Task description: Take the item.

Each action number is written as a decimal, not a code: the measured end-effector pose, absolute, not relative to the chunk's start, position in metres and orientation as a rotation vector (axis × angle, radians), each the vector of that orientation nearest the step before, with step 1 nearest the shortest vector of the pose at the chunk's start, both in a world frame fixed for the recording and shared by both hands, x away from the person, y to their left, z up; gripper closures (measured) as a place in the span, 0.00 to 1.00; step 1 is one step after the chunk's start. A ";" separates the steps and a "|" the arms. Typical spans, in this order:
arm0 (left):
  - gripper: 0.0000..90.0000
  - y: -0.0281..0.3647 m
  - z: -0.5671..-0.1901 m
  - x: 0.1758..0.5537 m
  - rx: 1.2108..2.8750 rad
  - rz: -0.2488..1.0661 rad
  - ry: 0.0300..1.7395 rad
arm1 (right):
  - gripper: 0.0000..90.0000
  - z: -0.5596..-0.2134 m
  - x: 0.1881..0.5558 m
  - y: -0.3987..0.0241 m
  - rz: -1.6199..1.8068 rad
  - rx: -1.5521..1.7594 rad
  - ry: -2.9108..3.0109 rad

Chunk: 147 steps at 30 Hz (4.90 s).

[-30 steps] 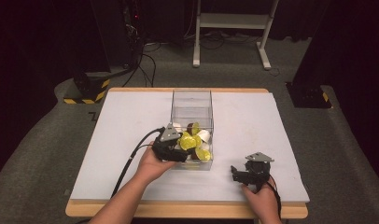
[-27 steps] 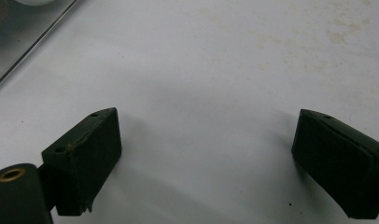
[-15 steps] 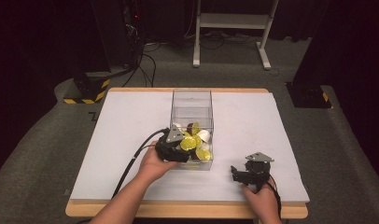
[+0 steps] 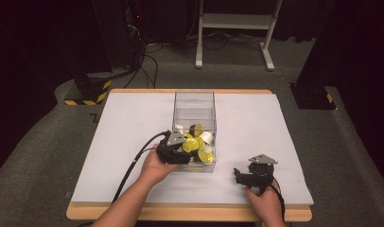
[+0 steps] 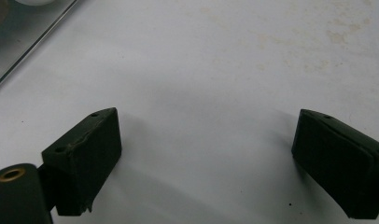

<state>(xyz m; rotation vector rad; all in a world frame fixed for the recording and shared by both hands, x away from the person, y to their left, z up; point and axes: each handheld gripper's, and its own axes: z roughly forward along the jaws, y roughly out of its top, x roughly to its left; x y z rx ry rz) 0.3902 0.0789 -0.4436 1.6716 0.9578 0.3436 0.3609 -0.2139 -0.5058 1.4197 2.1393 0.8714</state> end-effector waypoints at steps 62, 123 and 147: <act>0.42 0.112 -0.416 0.366 1.397 0.307 0.878 | 0.09 -0.506 0.361 -0.214 0.871 1.420 2.139; 0.42 0.205 -0.429 0.401 1.404 0.472 1.102 | 0.09 -0.506 0.361 -0.214 0.872 1.420 2.140; 0.42 0.240 -0.457 0.449 1.398 0.522 1.280 | 0.09 -0.506 0.361 -0.214 0.872 1.419 2.139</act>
